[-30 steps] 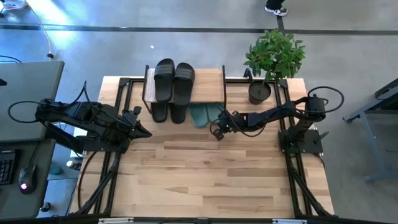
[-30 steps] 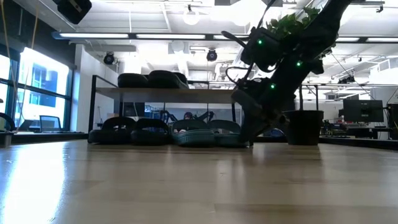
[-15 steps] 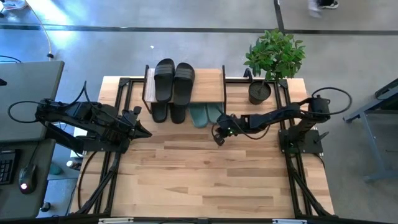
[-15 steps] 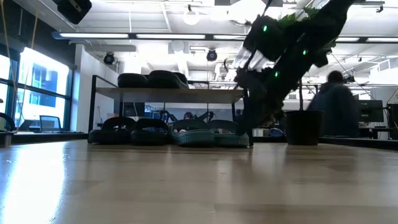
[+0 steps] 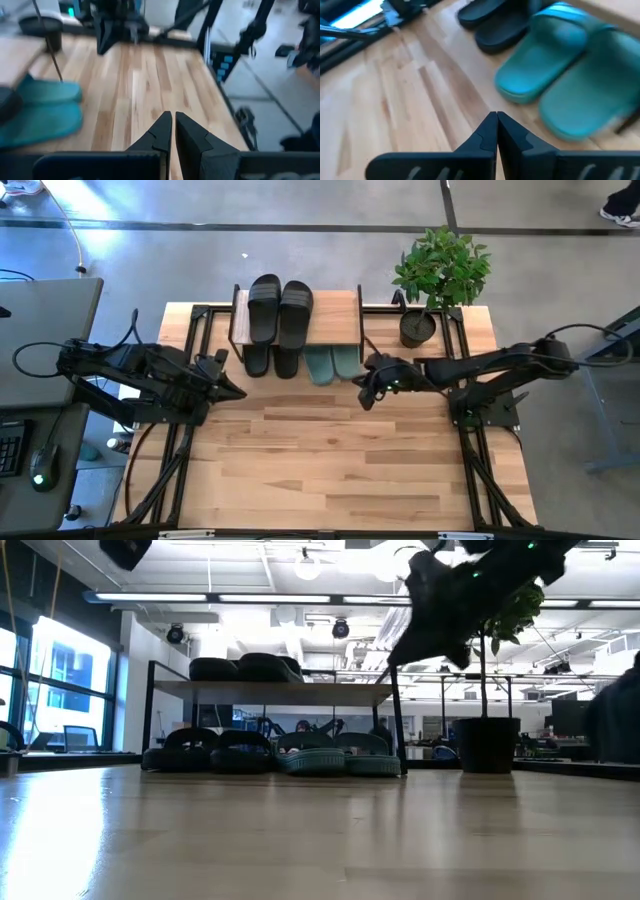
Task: Pick and place slides into the shelf
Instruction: Put the blue slide under the shelf
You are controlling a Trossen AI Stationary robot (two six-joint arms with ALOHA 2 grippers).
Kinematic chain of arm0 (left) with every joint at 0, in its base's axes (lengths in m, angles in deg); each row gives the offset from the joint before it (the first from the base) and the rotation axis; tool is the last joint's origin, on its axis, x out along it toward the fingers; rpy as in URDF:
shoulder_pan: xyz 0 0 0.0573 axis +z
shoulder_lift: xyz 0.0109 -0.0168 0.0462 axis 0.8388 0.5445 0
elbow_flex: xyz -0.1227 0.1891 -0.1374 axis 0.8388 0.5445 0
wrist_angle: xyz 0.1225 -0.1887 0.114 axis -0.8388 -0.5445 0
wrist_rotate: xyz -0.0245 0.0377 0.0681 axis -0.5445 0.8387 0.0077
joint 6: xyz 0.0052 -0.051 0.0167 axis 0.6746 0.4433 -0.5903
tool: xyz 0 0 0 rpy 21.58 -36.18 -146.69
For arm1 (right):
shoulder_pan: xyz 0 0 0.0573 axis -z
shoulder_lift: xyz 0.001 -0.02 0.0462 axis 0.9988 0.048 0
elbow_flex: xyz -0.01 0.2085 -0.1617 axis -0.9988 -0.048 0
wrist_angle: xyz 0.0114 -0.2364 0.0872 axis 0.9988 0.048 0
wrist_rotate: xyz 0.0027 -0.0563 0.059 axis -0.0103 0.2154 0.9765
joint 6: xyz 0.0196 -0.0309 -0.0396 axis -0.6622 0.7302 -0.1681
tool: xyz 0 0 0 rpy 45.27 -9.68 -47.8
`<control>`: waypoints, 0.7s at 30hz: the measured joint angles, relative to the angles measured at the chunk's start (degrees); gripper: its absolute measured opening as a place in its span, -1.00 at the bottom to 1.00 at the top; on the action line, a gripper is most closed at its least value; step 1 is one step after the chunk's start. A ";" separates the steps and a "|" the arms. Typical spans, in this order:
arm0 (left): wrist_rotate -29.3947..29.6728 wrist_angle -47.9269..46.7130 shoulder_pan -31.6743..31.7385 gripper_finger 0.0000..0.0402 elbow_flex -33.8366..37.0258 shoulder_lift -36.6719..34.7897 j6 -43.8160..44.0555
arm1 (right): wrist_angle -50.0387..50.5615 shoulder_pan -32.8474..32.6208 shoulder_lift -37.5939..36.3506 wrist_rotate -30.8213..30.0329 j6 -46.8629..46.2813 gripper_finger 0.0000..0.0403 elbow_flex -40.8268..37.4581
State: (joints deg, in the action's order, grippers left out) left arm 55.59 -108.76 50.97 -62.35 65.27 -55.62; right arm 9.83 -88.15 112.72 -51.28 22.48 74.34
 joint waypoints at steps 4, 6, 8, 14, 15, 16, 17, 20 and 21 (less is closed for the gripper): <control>0.29 7.95 0.02 -0.94 -0.02 0.53 0.79 | 6.80 -1.38 -3.90 -4.42 -1.84 -1.00 0.00; 0.45 11.47 0.01 -0.94 -0.02 0.92 1.50 | 9.00 -1.96 -5.12 -5.79 -2.43 -1.00 0.00; 1.89 14.29 -0.03 -0.94 -0.02 1.25 1.53 | 11.05 -2.61 -5.99 -6.65 -3.09 -1.00 0.00; 3.91 16.50 0.02 -0.94 -0.02 2.20 3.00 | 13.28 -3.84 -6.40 -7.04 -4.26 -1.00 0.00; 3.96 16.77 0.02 -0.94 -0.02 2.97 3.02 | 13.69 -3.85 -6.41 -7.02 -4.60 -1.00 0.00; 4.29 17.74 0.02 -0.94 -0.02 3.68 2.96 | 13.99 -3.82 -6.41 -7.02 -4.93 -1.00 0.00; 5.08 18.94 0.00 -0.94 -0.02 4.20 2.56 | 14.03 -3.79 -6.41 -7.08 -5.06 -1.00 0.00; 6.74 19.87 0.00 -0.94 -0.06 6.64 2.87 | 13.96 -3.77 -6.41 -8.09 -5.10 -1.00 0.00; 6.89 19.81 0.02 -0.94 -0.07 7.51 3.65 | 13.96 -3.77 -6.41 -8.32 -5.11 -1.00 0.00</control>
State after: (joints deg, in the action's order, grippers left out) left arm 62.49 -88.95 50.99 -62.42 72.78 -51.97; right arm 23.79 -91.92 106.31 -59.60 17.38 74.34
